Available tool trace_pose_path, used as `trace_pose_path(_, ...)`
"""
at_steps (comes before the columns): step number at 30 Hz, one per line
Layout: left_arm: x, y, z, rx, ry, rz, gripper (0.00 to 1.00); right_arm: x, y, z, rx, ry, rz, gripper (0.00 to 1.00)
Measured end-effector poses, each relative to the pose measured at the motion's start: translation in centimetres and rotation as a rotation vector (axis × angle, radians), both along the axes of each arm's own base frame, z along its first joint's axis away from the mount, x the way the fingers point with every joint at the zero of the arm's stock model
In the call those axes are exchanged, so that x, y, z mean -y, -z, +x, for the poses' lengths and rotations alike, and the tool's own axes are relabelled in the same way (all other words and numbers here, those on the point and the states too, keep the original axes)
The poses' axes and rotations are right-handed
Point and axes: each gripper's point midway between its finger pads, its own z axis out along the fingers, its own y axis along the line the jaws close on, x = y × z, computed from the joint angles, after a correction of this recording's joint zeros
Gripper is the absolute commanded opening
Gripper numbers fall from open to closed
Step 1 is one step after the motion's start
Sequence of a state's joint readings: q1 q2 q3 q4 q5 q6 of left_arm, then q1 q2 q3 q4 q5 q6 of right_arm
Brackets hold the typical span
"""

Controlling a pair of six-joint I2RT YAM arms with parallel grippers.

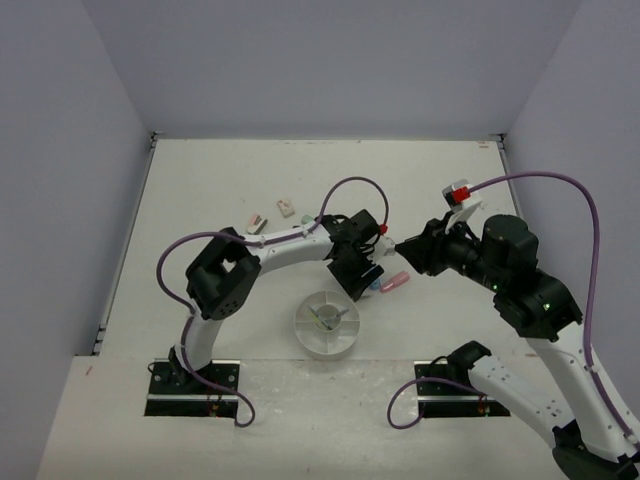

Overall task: Sort the stationery into containers
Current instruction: Pick up the pen from the center of the board.

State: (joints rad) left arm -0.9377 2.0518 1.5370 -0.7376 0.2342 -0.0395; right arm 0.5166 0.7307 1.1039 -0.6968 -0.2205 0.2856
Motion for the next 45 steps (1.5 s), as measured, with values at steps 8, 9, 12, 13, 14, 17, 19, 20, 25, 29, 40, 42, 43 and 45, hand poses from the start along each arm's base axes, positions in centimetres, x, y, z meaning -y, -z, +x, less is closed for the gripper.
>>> trace_pose_path(8, 0.7, 0.0, -0.4, 0.032, 0.023, 0.004, 0.64, 0.0, 0.0, 0.1, 0.003, 0.001, -0.005, 0.32)
trace_pose_path(9, 0.8, 0.0, -0.3, 0.043, 0.024, 0.006, 0.64, 0.0, 0.0, 0.1, 0.003, 0.001, -0.006, 0.32)
trace_pose_path(12, 1.1, 0.0, 0.0, 0.08, 0.024, 0.01, 0.63, 0.0, 0.0, 0.1, 0.004, 0.001, -0.007, 0.32)
trace_pose_path(13, 1.2, 0.1, 0.1, 0.098, 0.024, 0.012, 0.61, 0.0, 0.1, 0.1, 0.003, 0.001, -0.007, 0.32)
trace_pose_path(14, 1.3, 0.1, 0.2, 0.114, 0.025, 0.015, 0.59, 0.0, 0.1, 0.1, 0.003, 0.001, -0.007, 0.32)
trace_pose_path(17, 1.8, 0.5, 0.1, 0.143, 0.034, 0.022, 0.56, 0.1, 0.0, 0.1, 0.004, 0.002, -0.007, 0.32)
trace_pose_path(19, 2.0, 1.0, -0.2, 0.151, 0.042, 0.03, 0.56, 0.1, 0.1, 0.1, 0.004, 0.004, -0.008, 0.33)
trace_pose_path(20, 2.0, 1.3, -0.4, 0.152, 0.046, 0.035, 0.54, 0.1, 0.0, 0.2, 0.005, 0.008, -0.009, 0.33)
trace_pose_path(25, 2.0, 2.0, -0.7, 0.171, 0.056, 0.042, 0.4, 0.3, 0.0, 0.3, 0.009, 0.019, -0.01, 0.33)
trace_pose_path(29, 1.9, 2.1, -0.3, 0.2, 0.042, 0.032, 0.19, 0.4, -0.1, 0.2, 0.013, 0.02, -0.008, 0.33)
trace_pose_path(40, 1.4, 2.1, 0.9, 0.267, -0.017, 0.034, 0.0, 0.6, -0.7, 0.0, 0.031, 0.026, 0.0, 0.39)
trace_pose_path(42, 1.3, 2.1, 1.2, 0.27, -0.033, 0.037, 0.0, 0.6, -1.0, 0.0, 0.037, 0.026, 0.004, 0.44)
trace_pose_path(43, 1.2, 2.0, 1.4, 0.27, -0.044, 0.038, 0.0, 0.7, -1.2, -0.1, 0.04, 0.028, 0.006, 0.45)
trace_pose_path(45, 0.9, 1.9, 1.9, 0.269, -0.07, 0.041, 0.0, 0.8, -1.5, 0.0, 0.046, 0.038, 0.009, 0.49)
